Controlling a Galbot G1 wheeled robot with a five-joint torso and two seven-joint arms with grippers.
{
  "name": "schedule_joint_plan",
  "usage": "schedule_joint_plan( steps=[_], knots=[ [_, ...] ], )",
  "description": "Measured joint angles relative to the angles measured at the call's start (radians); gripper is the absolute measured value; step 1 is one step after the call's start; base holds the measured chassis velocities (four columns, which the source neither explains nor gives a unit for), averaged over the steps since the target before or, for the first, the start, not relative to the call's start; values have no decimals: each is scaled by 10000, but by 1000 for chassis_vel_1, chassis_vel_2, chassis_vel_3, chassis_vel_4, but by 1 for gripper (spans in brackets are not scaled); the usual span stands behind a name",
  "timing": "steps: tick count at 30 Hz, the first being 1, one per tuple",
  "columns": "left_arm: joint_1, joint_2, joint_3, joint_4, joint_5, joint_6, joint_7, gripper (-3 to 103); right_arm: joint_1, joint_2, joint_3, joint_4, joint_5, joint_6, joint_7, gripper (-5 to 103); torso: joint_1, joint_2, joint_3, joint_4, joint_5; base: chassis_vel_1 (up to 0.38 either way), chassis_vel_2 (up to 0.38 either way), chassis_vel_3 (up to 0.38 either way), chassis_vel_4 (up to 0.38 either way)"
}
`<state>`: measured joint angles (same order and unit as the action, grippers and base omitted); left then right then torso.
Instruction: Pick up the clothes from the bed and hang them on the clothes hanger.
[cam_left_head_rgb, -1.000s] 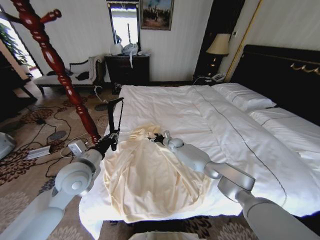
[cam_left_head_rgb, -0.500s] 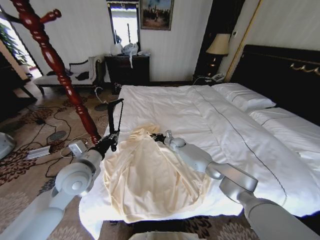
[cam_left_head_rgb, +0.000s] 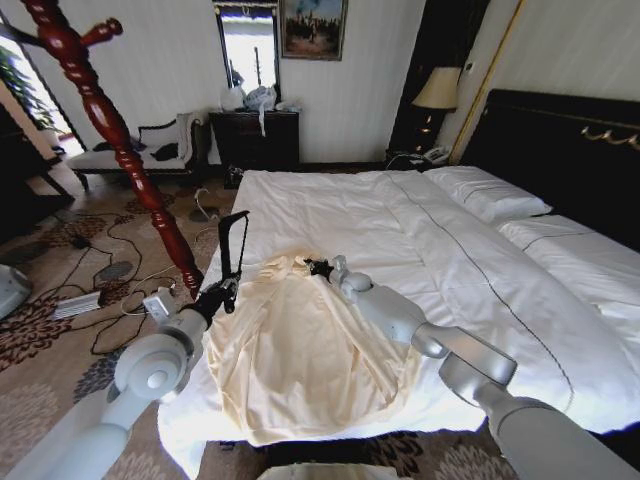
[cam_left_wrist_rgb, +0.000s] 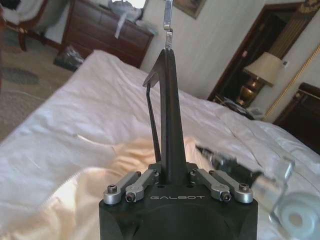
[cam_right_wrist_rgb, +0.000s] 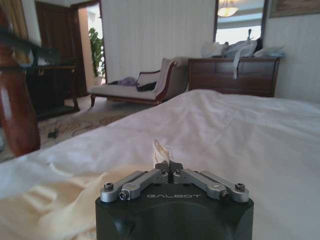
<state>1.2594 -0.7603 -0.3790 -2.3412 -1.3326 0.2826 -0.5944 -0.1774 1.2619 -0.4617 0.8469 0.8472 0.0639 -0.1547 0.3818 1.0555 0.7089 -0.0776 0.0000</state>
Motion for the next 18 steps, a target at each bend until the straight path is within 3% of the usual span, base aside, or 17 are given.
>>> schedule_joint_plan(
  steps=[4,9,13,18],
  knots=[
    [42,38,396,-59,-276,-143,661,20,1,-476,315,773,455,3,207,0,0,0,0,-1,1,0,0,0,0],
    [-135,185,1173,175,-695,-378,2534,20,-149,-1372,950,2044,810,181,515,0,0,0,0,-3,2,0,0,0,0],
    [-700,175,1732,476,-1022,-378,3109,20,-230,-2066,1284,3130,1051,516,692,0,1,0,0,-5,2,0,0,0,0],
    [-1253,337,2460,719,-1036,-304,3358,20,-299,-2666,1542,4229,1428,825,751,0,0,1,0,-4,1,0,0,0,0]
  ],
)
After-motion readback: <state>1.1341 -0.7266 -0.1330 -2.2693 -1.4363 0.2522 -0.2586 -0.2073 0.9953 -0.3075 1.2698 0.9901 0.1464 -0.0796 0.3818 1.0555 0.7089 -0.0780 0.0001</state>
